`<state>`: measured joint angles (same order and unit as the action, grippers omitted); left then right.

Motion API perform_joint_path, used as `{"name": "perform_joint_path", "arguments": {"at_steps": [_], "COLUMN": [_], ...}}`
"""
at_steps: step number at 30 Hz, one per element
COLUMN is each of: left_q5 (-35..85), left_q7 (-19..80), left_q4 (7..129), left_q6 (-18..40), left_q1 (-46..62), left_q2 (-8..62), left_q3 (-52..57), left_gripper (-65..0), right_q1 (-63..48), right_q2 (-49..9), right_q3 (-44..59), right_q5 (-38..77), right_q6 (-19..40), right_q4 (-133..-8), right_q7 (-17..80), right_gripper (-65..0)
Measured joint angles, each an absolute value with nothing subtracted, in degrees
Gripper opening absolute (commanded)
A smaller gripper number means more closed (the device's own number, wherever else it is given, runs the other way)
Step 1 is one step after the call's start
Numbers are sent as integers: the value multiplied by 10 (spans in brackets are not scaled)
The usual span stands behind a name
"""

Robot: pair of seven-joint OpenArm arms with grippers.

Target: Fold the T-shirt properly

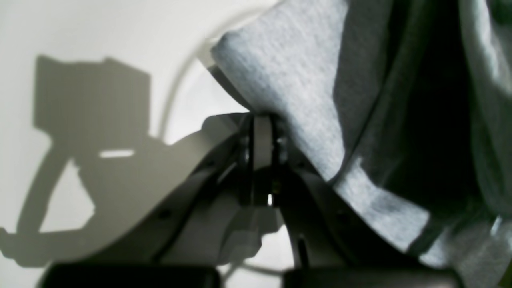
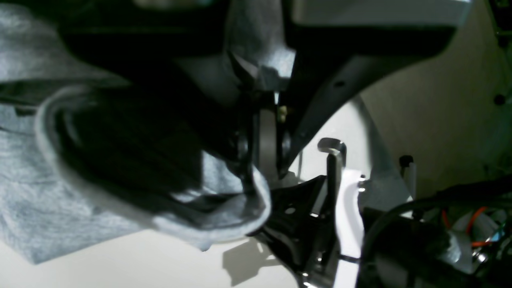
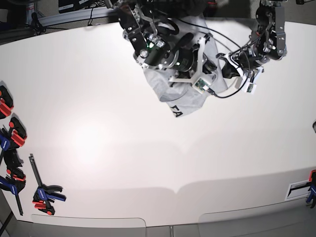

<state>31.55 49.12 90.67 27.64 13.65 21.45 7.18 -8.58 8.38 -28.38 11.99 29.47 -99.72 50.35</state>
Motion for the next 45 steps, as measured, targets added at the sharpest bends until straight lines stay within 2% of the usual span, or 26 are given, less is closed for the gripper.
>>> {"name": "perform_joint_path", "arguments": {"at_steps": [4,8,10,13,19,21,24,26,29,35,45], "left_q5": [315,315,315,316,317,317,317,317,317,317,317], "left_q7": [491,492,492,493,493,493,493,493,493,493,493], "left_q4": [907,907,907,907,906,906,906,906,906,906,906], "left_q6": [276,276,276,276,277,276,276,276,276,277,277], "left_q1": [136,136,136,136,136,136,136,136,136,136,136], "left_q2": [215,215,214,215,215,215,215,215,215,215,214], "left_q3": [72,72,72,72,72,72,72,72,72,72,72], "left_gripper": [-650,-650,-650,-650,-650,-650,-650,-650,-650,-650,-650], "right_q1": [-84,-84,-84,-84,-81,-72,-61,-61,-65,-85,-120], "right_q2": [84,83,83,83,82,82,83,83,83,86,73], "right_q3": [-284,-284,-284,-284,-284,-284,-284,-283,-259,-175,-32], "right_q5": [122,167,206,263,345,338,250,179,150,159,251], "right_q6": [295,295,308,342,357,361,364,365,364,360,363], "right_q4": [-997,-997,-997,-997,-997,-1002,-1037,-1053,-1074,-1157,-1164], "right_q7": [501,501,500,504,526,551,584,586,593,597,612], "right_gripper": [-650,-505,-467,-447,-447,-415,-339,-336,-336,-336,-336]}}
